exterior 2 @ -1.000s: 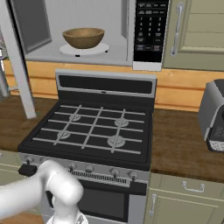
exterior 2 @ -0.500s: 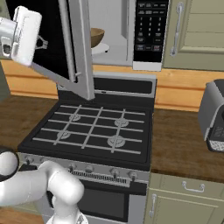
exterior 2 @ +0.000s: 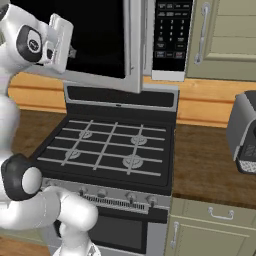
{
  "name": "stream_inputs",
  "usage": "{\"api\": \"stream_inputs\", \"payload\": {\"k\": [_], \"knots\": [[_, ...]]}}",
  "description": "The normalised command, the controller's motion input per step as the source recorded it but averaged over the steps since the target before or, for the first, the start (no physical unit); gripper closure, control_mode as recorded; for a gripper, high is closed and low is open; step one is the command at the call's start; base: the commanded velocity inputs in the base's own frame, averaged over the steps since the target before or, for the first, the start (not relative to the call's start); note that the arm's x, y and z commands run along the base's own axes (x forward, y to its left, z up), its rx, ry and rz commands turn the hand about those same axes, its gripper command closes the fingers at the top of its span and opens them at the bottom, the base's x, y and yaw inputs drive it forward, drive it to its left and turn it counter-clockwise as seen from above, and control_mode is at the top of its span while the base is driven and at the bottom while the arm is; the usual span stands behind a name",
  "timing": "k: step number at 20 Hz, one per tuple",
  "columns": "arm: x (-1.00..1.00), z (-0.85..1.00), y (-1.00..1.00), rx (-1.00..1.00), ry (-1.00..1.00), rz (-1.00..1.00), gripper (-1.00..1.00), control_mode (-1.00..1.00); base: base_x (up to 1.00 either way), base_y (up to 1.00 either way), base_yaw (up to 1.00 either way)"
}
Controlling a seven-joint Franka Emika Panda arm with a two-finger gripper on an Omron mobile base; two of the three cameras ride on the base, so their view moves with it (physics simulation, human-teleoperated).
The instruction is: Open the microwave, place the bowl with waffle inside the microwave, then close the microwave door and turn it on.
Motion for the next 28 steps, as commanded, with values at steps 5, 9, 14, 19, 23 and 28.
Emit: {"api": "stream_inputs", "payload": {"k": [5,9,14,19,23,28], "knots": [[1.0,-0.2,-0.17,0.07,0.01,0.59,1.0,-1.0,0.0,0.0,0.0],[1.0,-0.04,-0.19,0.06,0.05,0.5,1.0,-1.0,0.0,0.0,0.0],[1.0,0.0,-0.08,0.0,0.21,0.34,1.0,-1.0,0.0,0.0,0.0],[0.63,-0.1,0.0,-0.04,0.12,0.24,1.0,-1.0,0.0,0.0,0.0],[-0.84,0.0,-0.17,-0.02,-0.05,0.14,1.0,-1.0,0.0,0.0,0.0],[-1.0,0.0,-0.36,0.0,-0.19,0.05,1.0,-1.0,0.0,0.0,0.0]]}}
